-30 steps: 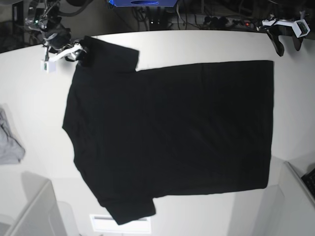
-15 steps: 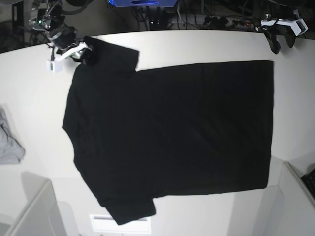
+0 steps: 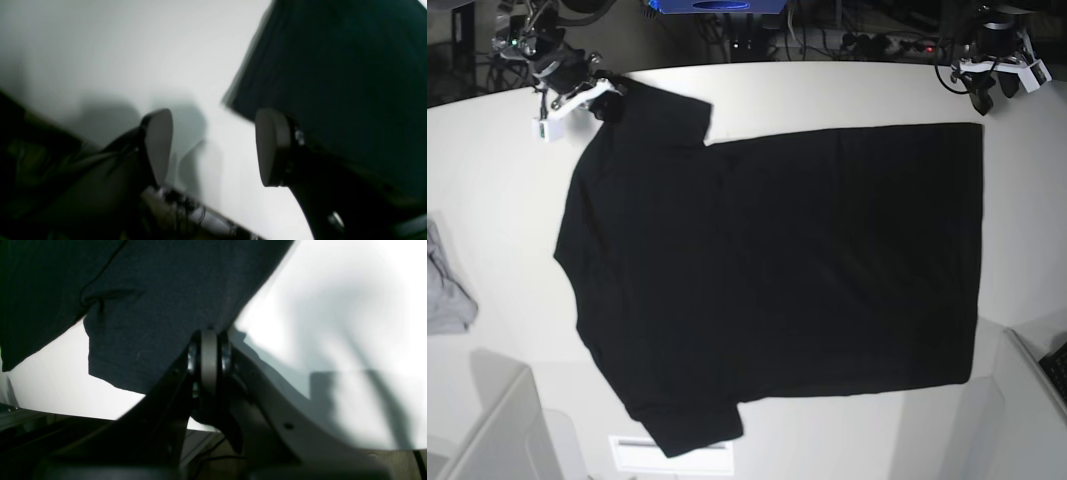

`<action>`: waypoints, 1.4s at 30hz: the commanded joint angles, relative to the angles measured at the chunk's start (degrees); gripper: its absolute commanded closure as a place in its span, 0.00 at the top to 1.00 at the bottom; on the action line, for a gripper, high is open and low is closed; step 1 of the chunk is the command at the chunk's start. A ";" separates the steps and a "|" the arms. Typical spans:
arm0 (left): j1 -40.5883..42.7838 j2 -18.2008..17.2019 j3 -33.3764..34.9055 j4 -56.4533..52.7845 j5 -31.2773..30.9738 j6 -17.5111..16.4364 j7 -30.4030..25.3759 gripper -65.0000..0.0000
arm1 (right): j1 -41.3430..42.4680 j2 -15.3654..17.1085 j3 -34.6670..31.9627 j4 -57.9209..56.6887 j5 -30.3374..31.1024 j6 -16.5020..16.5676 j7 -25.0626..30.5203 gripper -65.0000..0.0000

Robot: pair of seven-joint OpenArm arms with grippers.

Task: Fold the T-shirt properly
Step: 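Close both grippers on the shoulder corners and lift the shirt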

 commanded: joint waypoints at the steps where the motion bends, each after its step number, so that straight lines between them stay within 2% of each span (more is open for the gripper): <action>1: -0.31 -0.26 -1.18 0.44 -0.53 -0.26 -0.22 0.59 | -0.50 0.25 0.06 0.11 -0.91 -0.47 -2.53 0.00; 10: -7.87 -0.08 -2.85 -2.90 -0.53 -0.26 8.66 0.59 | -0.33 0.34 0.06 0.11 -0.91 -0.47 -3.67 0.00; 14: -10.33 0.01 -2.85 -5.10 -0.53 -0.26 10.86 0.59 | -0.33 0.34 0.06 0.11 -0.91 -0.47 -3.58 0.00; 30: -14.20 0.10 1.10 -7.29 -0.53 -0.26 11.39 0.57 | -0.33 0.34 0.06 0.20 -0.91 -0.47 -3.58 0.00; 32: -14.28 0.10 1.10 -7.29 -0.53 -0.26 11.39 0.47 | -0.33 0.34 0.06 0.20 -0.91 -0.47 -3.49 0.00; 37: -14.28 -0.17 1.37 -7.29 -0.53 -0.26 12.09 0.04 | -0.06 0.34 0.15 0.20 -0.91 -0.47 -3.49 0.00; 38: -14.37 -0.26 1.81 -7.29 -0.53 -0.26 12.88 0.00 | 0.29 0.34 0.15 0.20 -0.91 -0.47 -3.49 0.00; 42: -14.28 -0.43 2.25 -6.68 -0.53 -0.26 15.17 0.00 | 0.55 0.25 3.05 0.28 -0.91 -0.47 -3.49 0.00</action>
